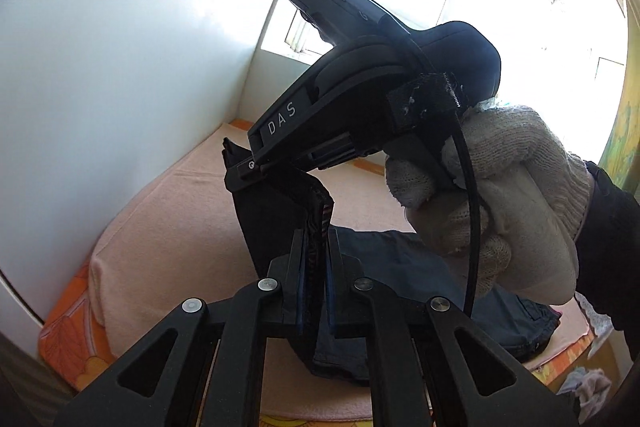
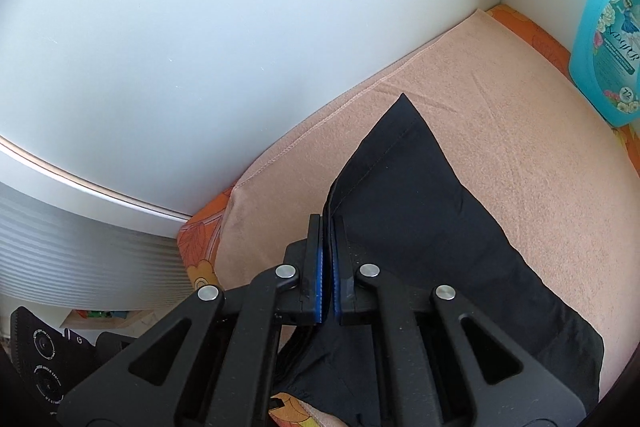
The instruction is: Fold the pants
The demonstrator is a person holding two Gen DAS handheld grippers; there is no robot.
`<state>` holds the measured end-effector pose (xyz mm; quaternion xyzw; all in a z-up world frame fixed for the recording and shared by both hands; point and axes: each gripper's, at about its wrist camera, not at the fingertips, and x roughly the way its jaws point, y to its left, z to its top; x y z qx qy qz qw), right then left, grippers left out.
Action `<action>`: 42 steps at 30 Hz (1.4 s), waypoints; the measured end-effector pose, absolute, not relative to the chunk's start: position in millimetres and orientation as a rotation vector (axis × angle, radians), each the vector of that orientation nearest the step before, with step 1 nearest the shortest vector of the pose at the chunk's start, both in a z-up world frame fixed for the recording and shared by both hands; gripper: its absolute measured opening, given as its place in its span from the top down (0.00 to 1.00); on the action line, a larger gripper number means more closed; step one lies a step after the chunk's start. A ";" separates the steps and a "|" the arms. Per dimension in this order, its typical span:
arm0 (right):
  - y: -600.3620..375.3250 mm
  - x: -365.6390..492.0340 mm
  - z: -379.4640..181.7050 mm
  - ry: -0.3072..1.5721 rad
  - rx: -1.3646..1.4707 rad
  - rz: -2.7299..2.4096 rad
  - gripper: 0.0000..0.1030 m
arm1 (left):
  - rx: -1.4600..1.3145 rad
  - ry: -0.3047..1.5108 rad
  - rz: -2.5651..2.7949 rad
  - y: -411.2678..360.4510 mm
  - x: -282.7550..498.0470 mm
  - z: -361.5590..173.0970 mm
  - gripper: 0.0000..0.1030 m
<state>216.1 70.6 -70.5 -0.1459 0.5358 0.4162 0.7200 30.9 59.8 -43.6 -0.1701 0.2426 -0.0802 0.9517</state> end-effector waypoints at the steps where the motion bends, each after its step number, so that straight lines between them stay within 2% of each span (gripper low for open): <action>1: 63.4 214.8 -66.1 1.173 -0.317 0.917 0.96 | -0.348 0.493 -0.182 56.9 30.5 -42.1 0.94; 12: -69.3 214.2 -12.7 1.051 -0.152 0.816 0.96 | -0.238 0.484 -0.404 -23.3 44.6 -14.5 0.94; 19: -183.0 208.5 -3.4 0.997 -0.019 0.697 0.96 | -0.159 0.502 -0.564 -85.3 41.3 1.4 0.94; 29: -333.6 193.3 -45.3 1.022 0.112 0.490 0.96 | -0.071 0.616 -0.791 -186.6 59.4 -20.0 0.94; 42: -444.8 174.0 -115.6 1.082 0.243 0.323 0.96 | -0.022 0.745 -0.924 -270.0 75.3 -53.1 0.94</action>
